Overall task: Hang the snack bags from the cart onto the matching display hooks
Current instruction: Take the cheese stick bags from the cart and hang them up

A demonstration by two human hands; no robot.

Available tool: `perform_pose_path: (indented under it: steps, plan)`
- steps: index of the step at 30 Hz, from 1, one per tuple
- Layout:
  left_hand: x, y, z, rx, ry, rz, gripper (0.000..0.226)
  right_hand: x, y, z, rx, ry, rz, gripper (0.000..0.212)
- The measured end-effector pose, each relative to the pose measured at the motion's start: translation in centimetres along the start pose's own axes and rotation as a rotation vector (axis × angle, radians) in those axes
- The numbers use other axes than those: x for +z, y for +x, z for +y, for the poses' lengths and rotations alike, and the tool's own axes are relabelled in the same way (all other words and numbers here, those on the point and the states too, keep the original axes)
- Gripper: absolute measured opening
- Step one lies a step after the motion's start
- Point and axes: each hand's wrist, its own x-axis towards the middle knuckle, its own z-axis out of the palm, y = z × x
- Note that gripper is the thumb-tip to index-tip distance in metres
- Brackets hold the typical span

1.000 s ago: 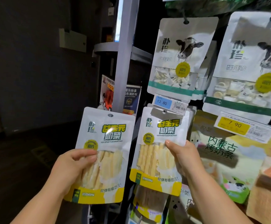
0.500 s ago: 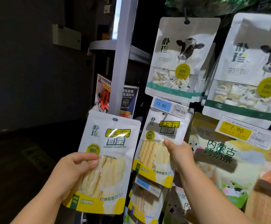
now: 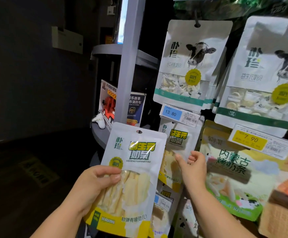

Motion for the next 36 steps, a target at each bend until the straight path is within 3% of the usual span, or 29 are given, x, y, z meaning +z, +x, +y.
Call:
perform_pose_path:
  steps: [2, 4, 8, 10, 13, 16, 21, 26, 36]
  plan:
    - [0.6, 0.0, -0.3, -0.011, 0.004, -0.025, 0.015, -0.5, -2.5, -0.1, -0.185, -0.017, 0.096, 0.052]
    - [1.1, 0.0, -0.4, -0.022, 0.006, -0.053, 0.017, -1.5, -4.5, -0.6, -0.273, 0.056, 0.024, 0.045]
    - [2.6, -0.1, -0.6, -0.036, -0.002, -0.106, 0.019, -3.2, -6.4, -2.9, 0.001, 0.383, -0.616, 0.037]
    - [3.5, -0.2, -0.7, -0.038, -0.005, -0.124, 0.021, -3.3, -6.7, -2.5, 0.005, 0.347, -0.724, 0.031]
    - [4.7, -0.1, -0.7, -0.034, -0.023, -0.138, 0.022, -3.3, -7.0, -2.2, -0.034, 0.297, -0.629, 0.023]
    - [5.8, 0.2, -0.7, -0.001, -0.005, -0.134, 0.02, -3.4, -6.6, -2.0, 0.02, 0.398, -0.584, 0.022]
    - [6.7, 0.5, -0.3, 0.026, -0.008, -0.144, 0.021, -3.3, -6.4, -2.0, 0.02, 0.424, -0.622, 0.043]
    - [6.7, 1.0, -0.3, 0.084, 0.022, -0.174, 0.02, -3.2, -5.9, -1.6, -0.03, 0.358, -0.527, 0.025]
    - [6.7, 2.1, -1.2, 0.09, 0.04, -0.244, 0.023, -2.8, -4.4, -1.9, -0.032, 0.405, -0.454, 0.025]
